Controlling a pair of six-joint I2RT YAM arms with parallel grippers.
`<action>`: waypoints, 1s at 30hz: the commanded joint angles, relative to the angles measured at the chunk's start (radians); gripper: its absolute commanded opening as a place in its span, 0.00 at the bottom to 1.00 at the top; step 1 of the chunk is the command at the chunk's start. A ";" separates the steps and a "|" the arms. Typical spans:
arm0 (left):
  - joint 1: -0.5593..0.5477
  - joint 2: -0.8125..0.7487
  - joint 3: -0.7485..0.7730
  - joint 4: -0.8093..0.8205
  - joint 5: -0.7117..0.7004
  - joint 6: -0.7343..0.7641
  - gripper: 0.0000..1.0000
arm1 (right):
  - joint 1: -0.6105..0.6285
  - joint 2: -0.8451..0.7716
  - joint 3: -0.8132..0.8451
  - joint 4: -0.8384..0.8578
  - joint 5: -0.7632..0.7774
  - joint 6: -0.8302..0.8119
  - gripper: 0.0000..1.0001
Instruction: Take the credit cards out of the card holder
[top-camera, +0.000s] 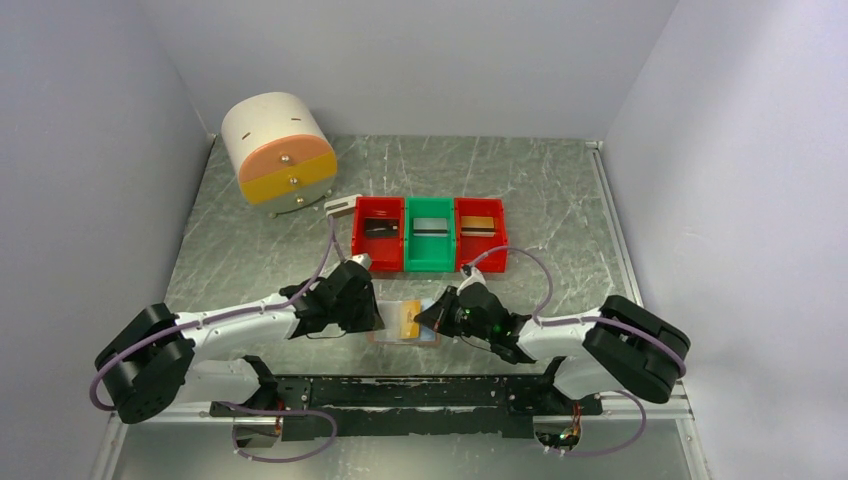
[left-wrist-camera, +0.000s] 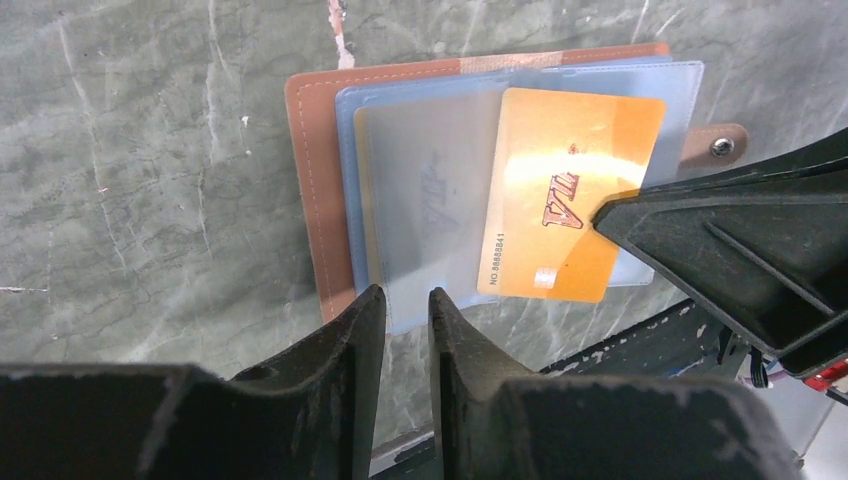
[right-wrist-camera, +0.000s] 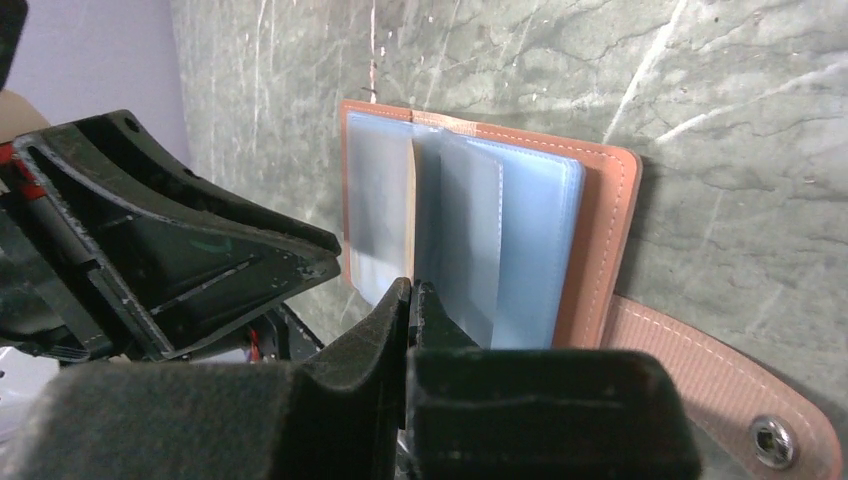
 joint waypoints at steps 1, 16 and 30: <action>-0.006 -0.032 0.013 -0.002 -0.024 0.000 0.30 | -0.005 -0.041 0.019 -0.095 0.032 -0.074 0.00; -0.007 -0.022 0.021 -0.023 -0.038 -0.003 0.31 | -0.006 -0.136 0.096 -0.272 0.097 -0.123 0.00; -0.007 -0.234 0.014 -0.137 -0.211 -0.020 0.47 | -0.006 -0.482 0.051 -0.296 0.255 -0.502 0.00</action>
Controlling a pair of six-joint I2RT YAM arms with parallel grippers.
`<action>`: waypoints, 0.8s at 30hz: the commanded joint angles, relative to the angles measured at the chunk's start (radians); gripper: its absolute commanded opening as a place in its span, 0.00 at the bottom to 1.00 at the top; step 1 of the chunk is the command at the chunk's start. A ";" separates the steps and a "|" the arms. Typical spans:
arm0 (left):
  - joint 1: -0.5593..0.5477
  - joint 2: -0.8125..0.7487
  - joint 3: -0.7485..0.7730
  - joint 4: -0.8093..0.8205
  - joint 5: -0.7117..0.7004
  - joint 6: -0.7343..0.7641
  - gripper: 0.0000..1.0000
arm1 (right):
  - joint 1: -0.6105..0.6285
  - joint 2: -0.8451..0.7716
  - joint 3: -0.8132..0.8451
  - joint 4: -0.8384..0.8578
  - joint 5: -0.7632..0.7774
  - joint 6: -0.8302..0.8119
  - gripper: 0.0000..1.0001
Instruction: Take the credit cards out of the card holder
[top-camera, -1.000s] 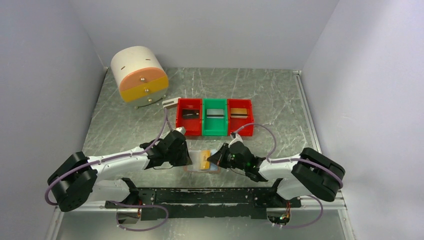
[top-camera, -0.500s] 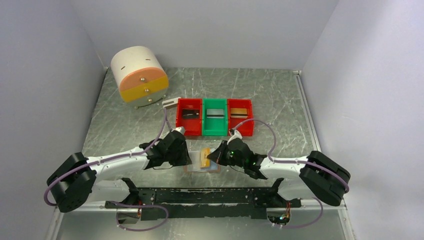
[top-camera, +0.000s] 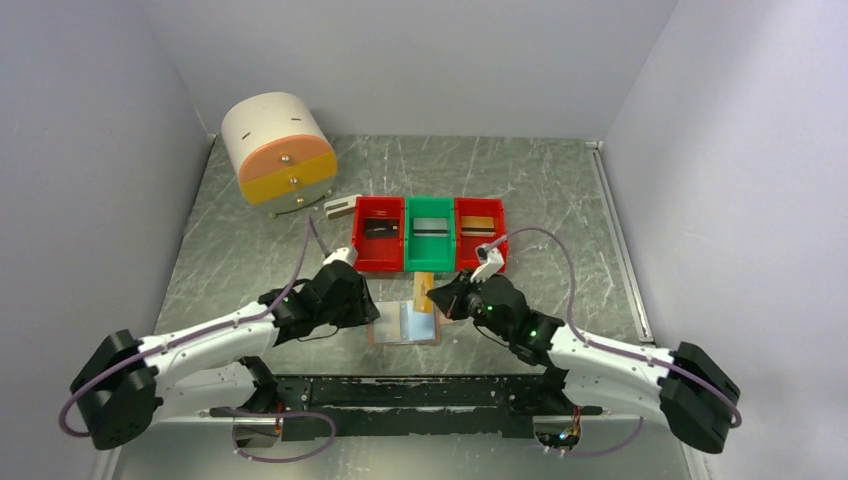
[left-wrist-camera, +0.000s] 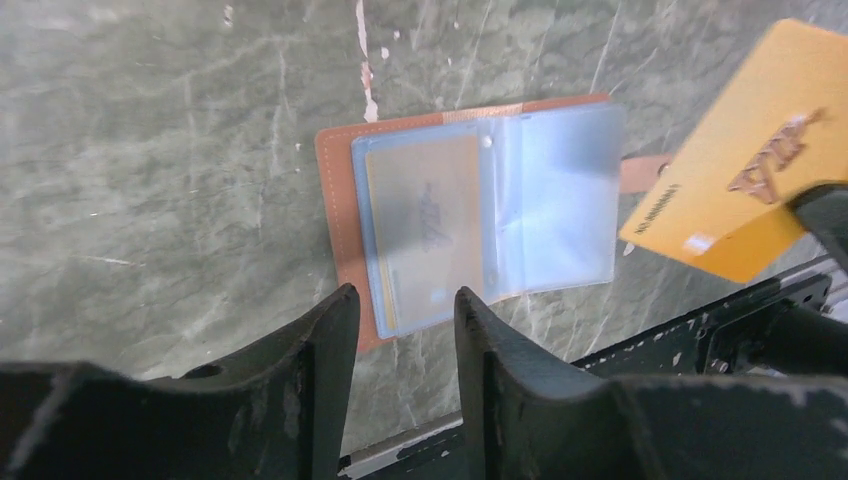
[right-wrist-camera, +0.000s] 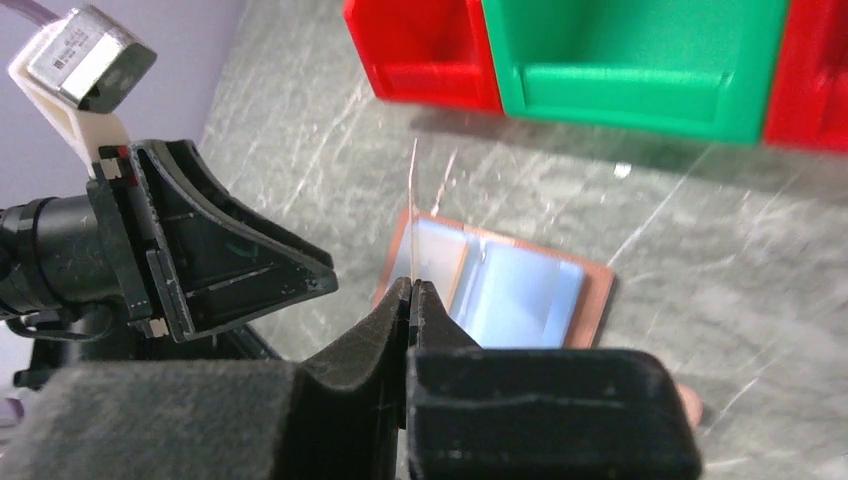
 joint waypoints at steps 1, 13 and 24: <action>-0.004 -0.095 0.016 -0.075 -0.124 -0.003 0.49 | -0.005 -0.136 -0.015 -0.017 0.121 -0.279 0.00; -0.006 -0.374 0.026 -0.194 -0.268 0.016 0.97 | -0.004 -0.132 0.097 -0.015 0.374 -0.981 0.00; -0.006 -0.338 0.012 -0.248 -0.253 -0.035 0.99 | -0.141 0.091 0.213 0.043 0.407 -1.501 0.00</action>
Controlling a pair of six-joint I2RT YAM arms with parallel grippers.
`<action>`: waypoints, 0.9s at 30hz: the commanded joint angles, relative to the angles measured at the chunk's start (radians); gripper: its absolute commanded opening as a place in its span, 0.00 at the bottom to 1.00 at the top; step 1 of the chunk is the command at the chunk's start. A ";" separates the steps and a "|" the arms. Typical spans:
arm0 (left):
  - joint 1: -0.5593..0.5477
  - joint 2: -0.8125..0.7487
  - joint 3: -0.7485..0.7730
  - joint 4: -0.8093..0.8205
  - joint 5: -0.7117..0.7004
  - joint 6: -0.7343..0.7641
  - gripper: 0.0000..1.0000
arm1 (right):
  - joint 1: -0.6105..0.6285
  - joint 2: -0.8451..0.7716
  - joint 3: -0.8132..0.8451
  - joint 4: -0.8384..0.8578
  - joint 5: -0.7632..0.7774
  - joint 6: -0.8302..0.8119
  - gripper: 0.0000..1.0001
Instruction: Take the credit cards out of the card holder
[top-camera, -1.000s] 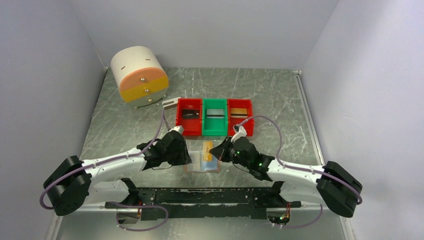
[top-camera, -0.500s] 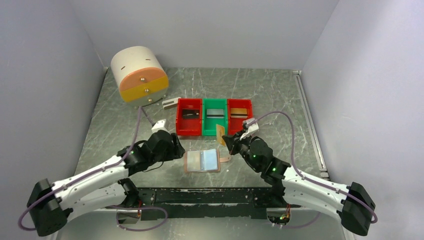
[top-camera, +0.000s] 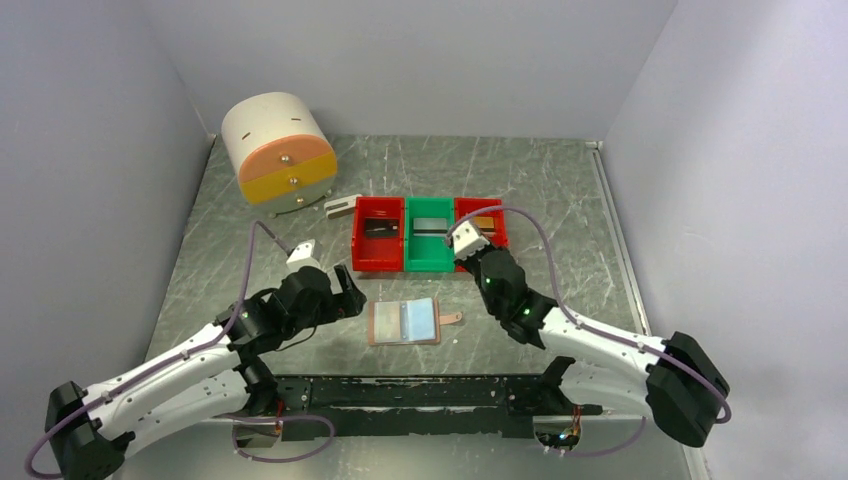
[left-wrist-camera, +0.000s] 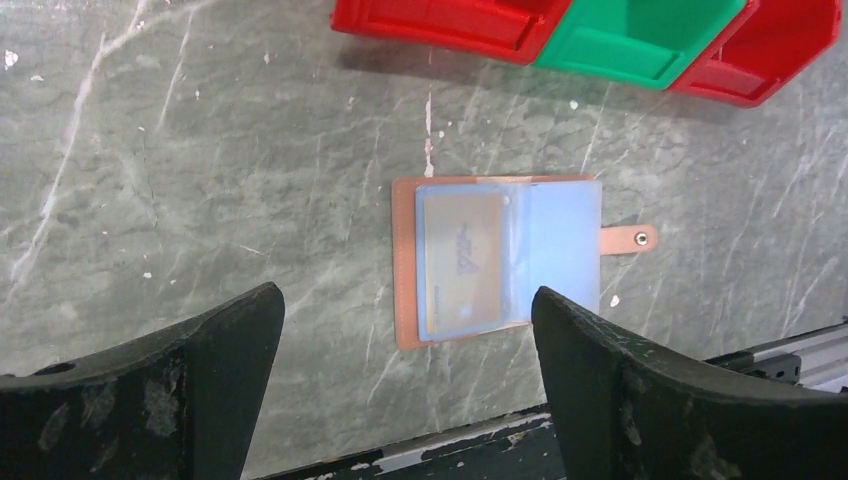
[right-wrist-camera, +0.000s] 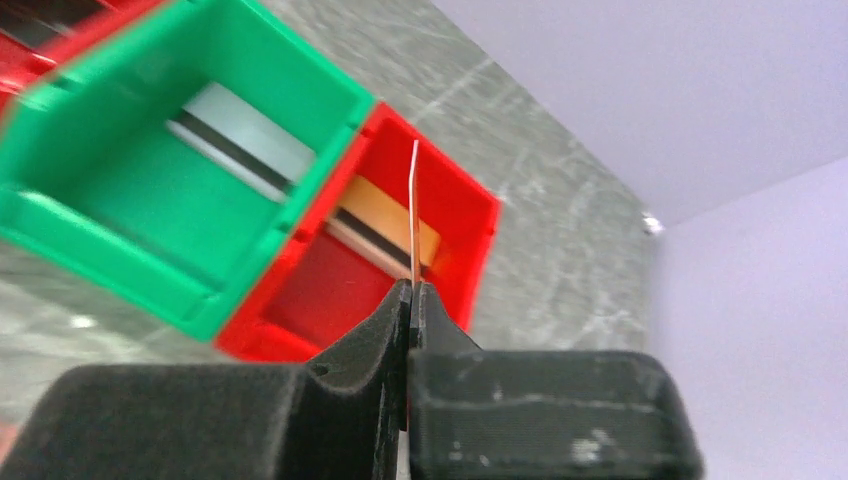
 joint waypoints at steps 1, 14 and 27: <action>-0.006 0.016 -0.014 -0.010 -0.011 -0.008 1.00 | -0.106 0.058 0.104 -0.077 -0.085 -0.186 0.00; -0.006 0.017 -0.032 -0.009 0.024 -0.026 1.00 | -0.265 0.167 0.201 -0.244 -0.390 -0.244 0.00; -0.006 -0.034 -0.045 -0.059 0.014 -0.030 1.00 | -0.313 0.356 0.253 -0.271 -0.449 -0.432 0.00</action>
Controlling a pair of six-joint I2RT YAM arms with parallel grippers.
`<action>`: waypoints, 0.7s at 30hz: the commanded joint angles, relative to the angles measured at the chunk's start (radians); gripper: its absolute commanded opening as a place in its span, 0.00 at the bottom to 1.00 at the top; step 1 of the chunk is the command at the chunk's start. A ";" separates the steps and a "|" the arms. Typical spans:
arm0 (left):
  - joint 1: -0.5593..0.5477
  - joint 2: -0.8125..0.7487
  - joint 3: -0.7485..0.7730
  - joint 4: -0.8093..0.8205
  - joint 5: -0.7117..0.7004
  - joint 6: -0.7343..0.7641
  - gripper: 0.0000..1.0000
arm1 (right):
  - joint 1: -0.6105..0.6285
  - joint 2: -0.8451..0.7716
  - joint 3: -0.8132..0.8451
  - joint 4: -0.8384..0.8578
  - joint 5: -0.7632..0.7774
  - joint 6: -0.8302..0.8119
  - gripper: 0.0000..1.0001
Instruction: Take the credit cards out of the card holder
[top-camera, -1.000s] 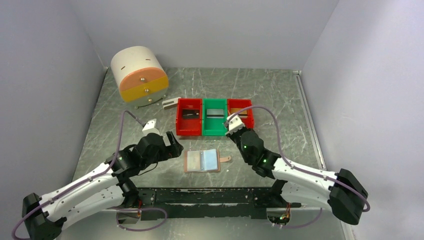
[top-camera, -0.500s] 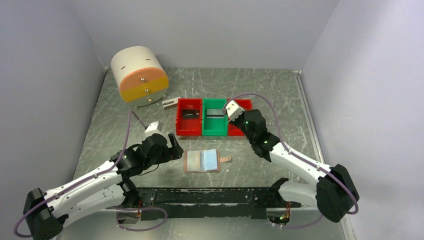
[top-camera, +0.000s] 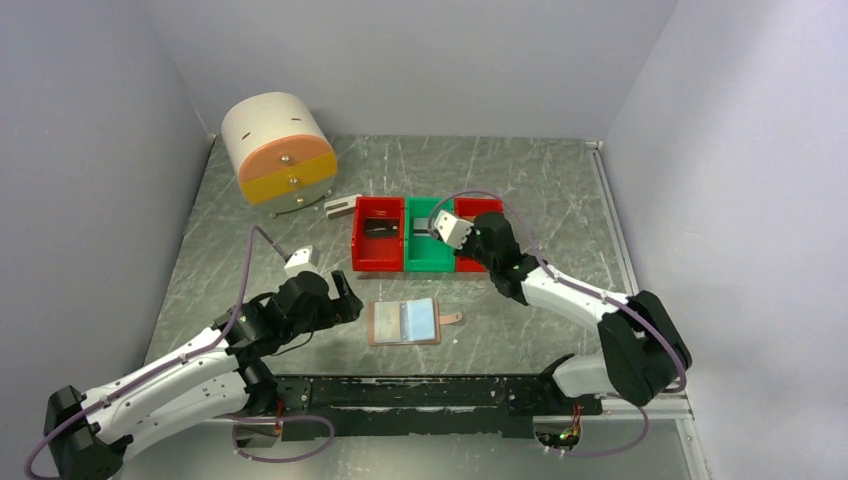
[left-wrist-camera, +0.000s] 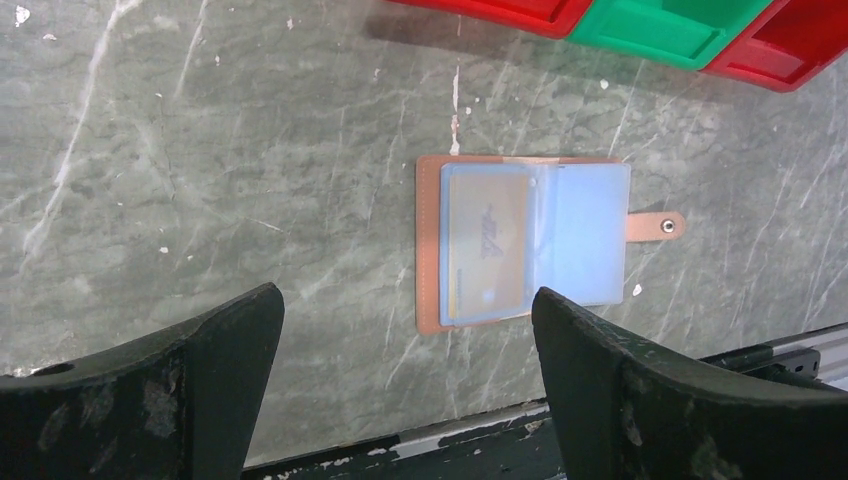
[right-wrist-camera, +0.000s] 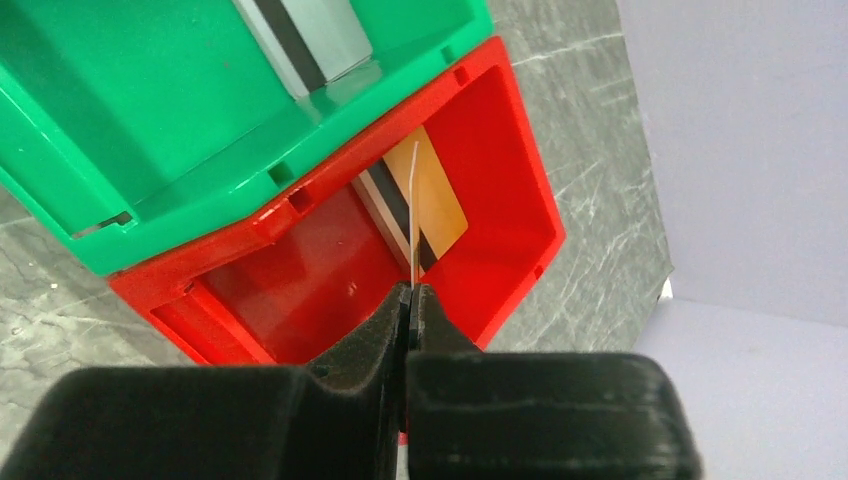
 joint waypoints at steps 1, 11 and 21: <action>-0.005 -0.014 -0.010 -0.031 0.004 -0.008 1.00 | -0.026 0.077 0.045 -0.003 -0.023 -0.100 0.00; -0.005 -0.027 0.000 -0.079 -0.016 -0.012 1.00 | -0.060 0.224 0.108 0.057 -0.013 -0.186 0.00; -0.005 -0.035 -0.008 -0.085 -0.025 -0.020 1.00 | -0.072 0.317 0.144 0.075 -0.037 -0.231 0.00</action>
